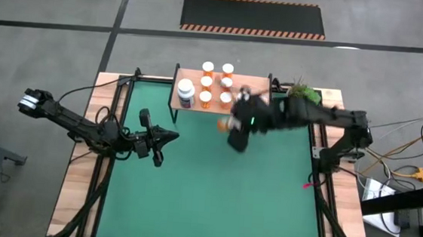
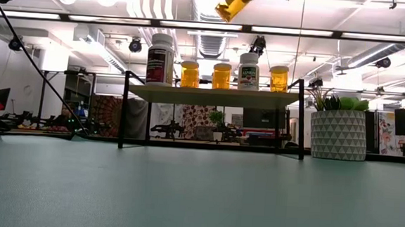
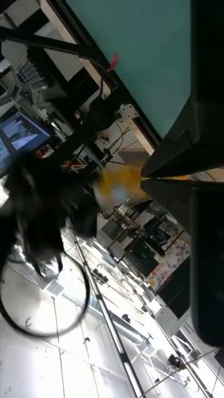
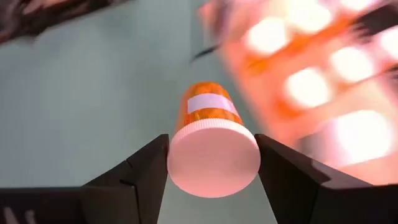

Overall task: Pick and place medicine bottles onto shelf by color
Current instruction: Put the orange pill bottle on the shelf aligned with the other orange pill bottle

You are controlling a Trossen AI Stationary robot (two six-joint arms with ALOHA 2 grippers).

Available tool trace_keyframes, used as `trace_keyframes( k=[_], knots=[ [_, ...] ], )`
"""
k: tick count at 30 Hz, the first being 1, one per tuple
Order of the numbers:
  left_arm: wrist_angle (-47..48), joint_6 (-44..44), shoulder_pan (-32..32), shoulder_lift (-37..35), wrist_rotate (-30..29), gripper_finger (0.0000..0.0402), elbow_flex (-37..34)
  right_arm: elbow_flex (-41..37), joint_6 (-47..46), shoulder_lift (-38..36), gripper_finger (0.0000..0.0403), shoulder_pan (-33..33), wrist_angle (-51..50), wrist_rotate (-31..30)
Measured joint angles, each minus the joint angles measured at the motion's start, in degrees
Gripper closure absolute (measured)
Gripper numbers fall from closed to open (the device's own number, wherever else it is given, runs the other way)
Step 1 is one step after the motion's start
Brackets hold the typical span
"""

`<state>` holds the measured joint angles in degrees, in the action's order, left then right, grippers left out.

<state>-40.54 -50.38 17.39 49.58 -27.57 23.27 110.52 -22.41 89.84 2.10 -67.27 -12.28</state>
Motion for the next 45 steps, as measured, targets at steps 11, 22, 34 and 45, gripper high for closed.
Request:
trace_keyframes(
  k=[11,22,34,45],
  knots=[
    [0.02,-0.06,0.0,0.0,0.02,0.0402,0.0,6.86,10.69,0.35,0.02,-20.89,-6.03,-0.93],
    [-0.13,-2.47,0.0,-0.03,0.01,0.0402,0.07,6.71,16.17,3.26,0.0199,-34.81,-13.01,3.09],
    [-0.04,-2.57,0.0,-0.35,-0.04,0.0402,0.07,8.51,19.26,13.9,0.0199,-40.02,-18.76,6.28],
    [-0.04,-2.57,0.0,-0.55,-0.15,0.0402,0.07,12.08,20.45,17.22,0.0193,-40.27,-22.51,6.3]
  ],
)
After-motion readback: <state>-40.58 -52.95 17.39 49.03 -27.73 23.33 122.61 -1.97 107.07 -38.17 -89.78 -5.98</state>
